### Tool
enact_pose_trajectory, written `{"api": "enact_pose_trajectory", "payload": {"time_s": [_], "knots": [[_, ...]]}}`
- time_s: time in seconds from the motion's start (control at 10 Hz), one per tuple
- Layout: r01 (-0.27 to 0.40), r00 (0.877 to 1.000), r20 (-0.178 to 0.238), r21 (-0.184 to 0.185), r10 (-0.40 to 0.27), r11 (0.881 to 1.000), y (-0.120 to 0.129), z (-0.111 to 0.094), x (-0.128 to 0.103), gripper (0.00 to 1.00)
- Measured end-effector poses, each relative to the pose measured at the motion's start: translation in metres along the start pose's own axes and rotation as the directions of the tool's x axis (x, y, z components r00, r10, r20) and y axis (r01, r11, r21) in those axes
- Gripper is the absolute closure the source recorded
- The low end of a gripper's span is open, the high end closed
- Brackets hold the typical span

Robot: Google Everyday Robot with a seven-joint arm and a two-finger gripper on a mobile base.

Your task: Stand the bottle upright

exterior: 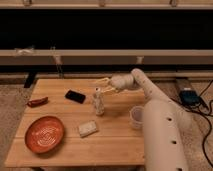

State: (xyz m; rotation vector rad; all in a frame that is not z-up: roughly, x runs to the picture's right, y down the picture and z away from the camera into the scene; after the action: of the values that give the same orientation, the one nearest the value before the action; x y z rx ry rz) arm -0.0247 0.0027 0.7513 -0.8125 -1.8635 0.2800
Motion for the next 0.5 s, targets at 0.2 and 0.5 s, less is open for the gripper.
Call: {"api": "enact_pose_trajectory", "payload": {"time_s": [0.2, 0.5], "knots": [[-0.018, 1.000, 0.021, 0.028, 0.017, 0.999, 0.004, -0.010, 0.013, 0.20], [-0.004, 1.000, -0.011, 0.040, 0.004, 0.999, 0.013, -0.021, 0.018, 0.20]]}}
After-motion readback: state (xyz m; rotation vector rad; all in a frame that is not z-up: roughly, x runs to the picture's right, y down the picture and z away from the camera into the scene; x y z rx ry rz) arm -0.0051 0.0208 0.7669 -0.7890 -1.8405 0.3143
